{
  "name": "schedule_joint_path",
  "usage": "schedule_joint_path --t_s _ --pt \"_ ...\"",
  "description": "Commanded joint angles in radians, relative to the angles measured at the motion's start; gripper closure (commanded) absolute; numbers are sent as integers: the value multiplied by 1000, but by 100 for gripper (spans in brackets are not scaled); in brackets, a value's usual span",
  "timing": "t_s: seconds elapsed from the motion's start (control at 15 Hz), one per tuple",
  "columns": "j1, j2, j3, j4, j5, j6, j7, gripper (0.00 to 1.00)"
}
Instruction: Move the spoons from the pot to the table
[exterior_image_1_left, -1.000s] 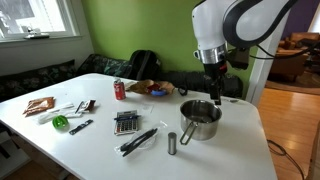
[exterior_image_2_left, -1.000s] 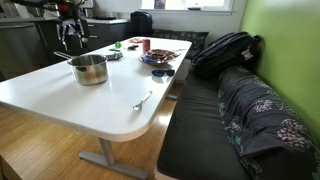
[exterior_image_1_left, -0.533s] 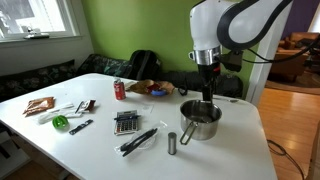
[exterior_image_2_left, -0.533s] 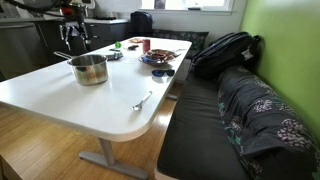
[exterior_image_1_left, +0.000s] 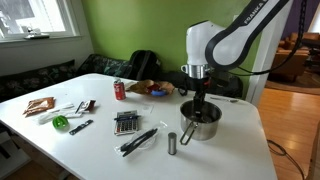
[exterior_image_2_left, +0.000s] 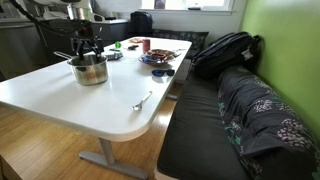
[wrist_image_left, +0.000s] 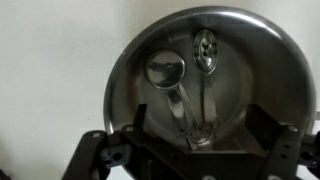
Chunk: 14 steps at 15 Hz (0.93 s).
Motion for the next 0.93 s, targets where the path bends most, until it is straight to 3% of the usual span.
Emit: schedule_joint_path --t_s 0.0,0.6,0.67,0.73,0.8,0.87 --pt "3 82 -14 42 16 13 -61 0" --pt "-11 107 -18 -24 41 80 -89 2" --pt "-9 109 -20 -26 38 79 -87 20" --pt "-5 110 -26 -27 31 73 -80 27" --pt "-2 110 -32 -26 25 65 -74 9" --pt "-1 111 -35 -25 23 67 -74 14"
